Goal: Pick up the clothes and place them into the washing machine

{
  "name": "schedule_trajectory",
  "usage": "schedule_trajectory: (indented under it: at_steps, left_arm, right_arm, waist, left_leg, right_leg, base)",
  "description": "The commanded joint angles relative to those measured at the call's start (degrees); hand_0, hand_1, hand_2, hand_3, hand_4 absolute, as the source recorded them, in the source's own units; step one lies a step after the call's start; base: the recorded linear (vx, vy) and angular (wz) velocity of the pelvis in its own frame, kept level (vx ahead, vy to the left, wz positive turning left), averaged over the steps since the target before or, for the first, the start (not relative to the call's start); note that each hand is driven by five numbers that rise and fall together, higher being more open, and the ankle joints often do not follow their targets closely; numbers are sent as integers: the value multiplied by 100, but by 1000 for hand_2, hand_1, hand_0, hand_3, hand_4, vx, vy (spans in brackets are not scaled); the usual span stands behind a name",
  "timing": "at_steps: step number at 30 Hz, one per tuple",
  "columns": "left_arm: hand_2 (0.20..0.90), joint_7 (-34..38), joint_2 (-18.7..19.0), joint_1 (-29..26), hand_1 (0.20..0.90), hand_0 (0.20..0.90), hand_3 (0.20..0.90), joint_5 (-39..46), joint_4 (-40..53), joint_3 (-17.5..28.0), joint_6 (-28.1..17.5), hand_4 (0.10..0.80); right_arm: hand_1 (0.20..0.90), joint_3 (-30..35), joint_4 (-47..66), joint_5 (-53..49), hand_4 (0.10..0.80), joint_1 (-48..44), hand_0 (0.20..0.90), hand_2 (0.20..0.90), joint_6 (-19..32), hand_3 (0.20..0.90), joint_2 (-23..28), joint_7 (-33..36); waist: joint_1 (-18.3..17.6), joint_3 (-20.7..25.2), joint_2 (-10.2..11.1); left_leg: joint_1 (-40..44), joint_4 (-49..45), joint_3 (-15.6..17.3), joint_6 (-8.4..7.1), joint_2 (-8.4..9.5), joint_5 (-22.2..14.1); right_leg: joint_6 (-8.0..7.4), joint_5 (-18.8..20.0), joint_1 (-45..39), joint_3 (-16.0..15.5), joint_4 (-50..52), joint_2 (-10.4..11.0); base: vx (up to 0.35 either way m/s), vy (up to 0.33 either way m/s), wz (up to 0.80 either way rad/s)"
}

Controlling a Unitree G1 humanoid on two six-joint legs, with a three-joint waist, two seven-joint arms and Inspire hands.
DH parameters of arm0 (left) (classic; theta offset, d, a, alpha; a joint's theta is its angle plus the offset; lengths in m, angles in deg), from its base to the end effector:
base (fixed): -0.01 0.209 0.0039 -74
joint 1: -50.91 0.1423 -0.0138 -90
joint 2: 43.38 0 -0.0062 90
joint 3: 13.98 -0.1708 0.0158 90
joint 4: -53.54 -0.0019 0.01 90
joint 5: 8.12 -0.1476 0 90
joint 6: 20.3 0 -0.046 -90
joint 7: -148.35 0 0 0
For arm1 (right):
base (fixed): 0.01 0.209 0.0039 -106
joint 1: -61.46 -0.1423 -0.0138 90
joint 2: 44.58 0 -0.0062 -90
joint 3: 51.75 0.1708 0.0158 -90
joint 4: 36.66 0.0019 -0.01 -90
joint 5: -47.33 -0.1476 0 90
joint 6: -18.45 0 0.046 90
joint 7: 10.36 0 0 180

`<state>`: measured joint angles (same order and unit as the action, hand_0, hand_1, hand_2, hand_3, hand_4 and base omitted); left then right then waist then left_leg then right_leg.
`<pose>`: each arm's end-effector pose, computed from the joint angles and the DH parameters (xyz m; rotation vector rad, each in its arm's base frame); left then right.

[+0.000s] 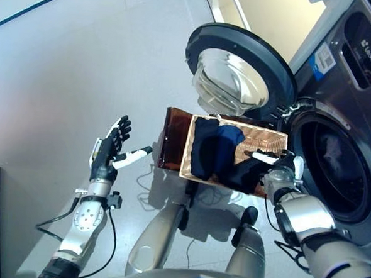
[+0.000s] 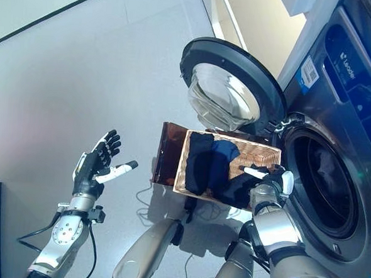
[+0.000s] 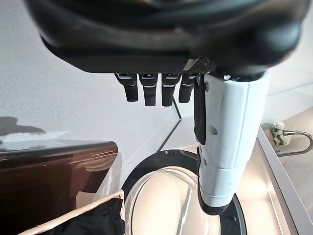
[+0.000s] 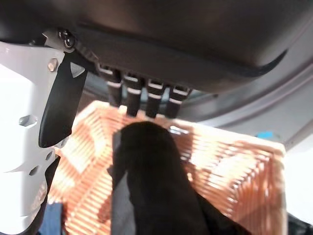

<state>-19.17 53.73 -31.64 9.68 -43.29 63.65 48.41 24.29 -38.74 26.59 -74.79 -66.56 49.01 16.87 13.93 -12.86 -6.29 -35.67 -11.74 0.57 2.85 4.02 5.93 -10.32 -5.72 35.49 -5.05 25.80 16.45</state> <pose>0.1781 0.1924 0.0267 0.0588 -0.0645 0.0719 0.2781 -0.2382 0.0090 -0.3490 0.6316 -0.6706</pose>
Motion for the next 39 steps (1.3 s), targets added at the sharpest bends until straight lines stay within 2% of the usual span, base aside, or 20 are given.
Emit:
schedule_trajectory:
  at_steps: [1,21,24,30,31,39]
  left_arm:
    - [900,53,5,-281,900,900,900,-92,561,366,-368,800]
    - [900,398,-257,-655,900,900,900,-283,556,362,-442,800]
    - [900,446,-257,-678,900,900,900,-323,636,372,-439,800]
    - [900,702,-335,-852,900,900,900,-370,784,467,-479,800]
    - [900,779,-343,-897,900,900,900,-390,782,509,-495,800]
    - [900,1010,-364,-828,900,900,900,-306,821,600,-576,800]
  right_arm:
    - [900,-207,125,124,800,-42,900,900,53,900,324,30]
    - [900,-117,139,-147,800,-196,900,900,57,900,183,43]
    - [900,-105,113,-185,800,-242,900,900,50,900,213,70]
    - [900,20,11,-326,800,-357,900,900,31,900,350,129]
    - [200,14,19,-327,300,-405,200,200,38,200,363,139]
    - [200,-58,43,-191,300,-612,200,200,33,200,363,326]
  waist:
    - [141,-167,121]
    - [539,-585,196]
    - [594,-618,168]
    - [697,-730,-36]
    - [702,-710,-54]
    - [632,-639,-37]
  left_leg:
    - [-822,-777,-113,-331,9,-865]
    - [-1594,-1227,-285,-335,94,-945]
    - [-1720,-1272,-322,-342,126,-939]
    - [-2129,-1622,-398,-316,238,-997]
    - [-2193,-1696,-400,-309,243,-1025]
    - [-2095,-1689,-273,-282,152,-1071]
  right_leg:
    - [586,287,-529,-210,-1198,-125]
    - [677,42,52,-420,-633,-38]
    - [692,-2,166,-467,-547,-23]
    - [783,-304,721,-440,250,7]
    - [804,-363,827,-413,377,11]
    - [805,-332,857,-300,386,8]
  base:
    - [0,7,15]
    - [6,4,10]
    - [-3,2,9]
    - [-6,26,32]
    - [24,65,35]
    - [18,44,-4]
